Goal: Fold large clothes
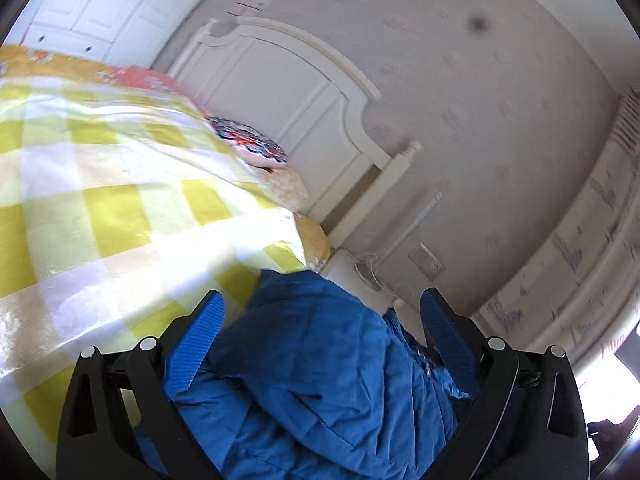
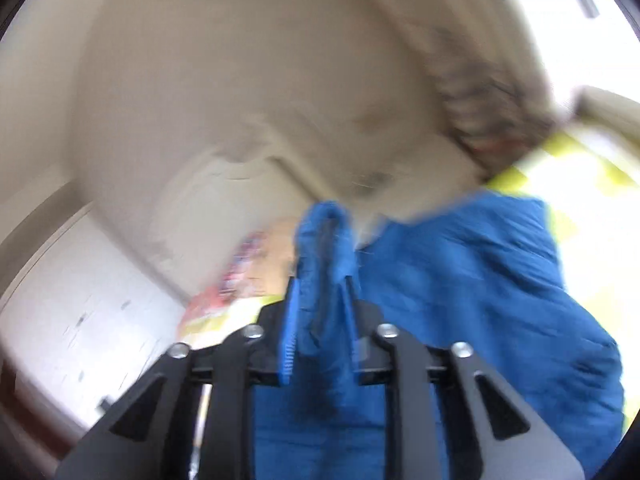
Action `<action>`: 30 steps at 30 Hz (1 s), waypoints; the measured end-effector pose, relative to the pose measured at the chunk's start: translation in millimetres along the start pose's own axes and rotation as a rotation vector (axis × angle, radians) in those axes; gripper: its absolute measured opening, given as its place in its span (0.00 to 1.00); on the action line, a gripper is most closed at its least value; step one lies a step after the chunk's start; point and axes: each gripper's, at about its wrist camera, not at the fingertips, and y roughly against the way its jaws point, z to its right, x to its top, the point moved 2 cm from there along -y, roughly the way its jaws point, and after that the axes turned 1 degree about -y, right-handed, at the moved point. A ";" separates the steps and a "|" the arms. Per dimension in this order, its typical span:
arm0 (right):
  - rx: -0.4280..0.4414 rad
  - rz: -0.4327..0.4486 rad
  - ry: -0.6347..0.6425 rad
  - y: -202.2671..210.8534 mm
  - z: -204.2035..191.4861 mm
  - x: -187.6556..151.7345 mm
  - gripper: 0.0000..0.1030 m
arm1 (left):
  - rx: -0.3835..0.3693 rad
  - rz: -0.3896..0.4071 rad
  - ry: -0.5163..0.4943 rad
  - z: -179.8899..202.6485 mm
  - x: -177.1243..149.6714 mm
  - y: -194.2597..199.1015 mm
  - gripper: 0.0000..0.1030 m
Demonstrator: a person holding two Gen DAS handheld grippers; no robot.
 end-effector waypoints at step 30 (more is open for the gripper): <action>-0.228 -0.036 0.032 7.9 67.5 -34.8 0.25 | 0.058 -0.276 -0.338 47.4 -44.8 -47.8 0.92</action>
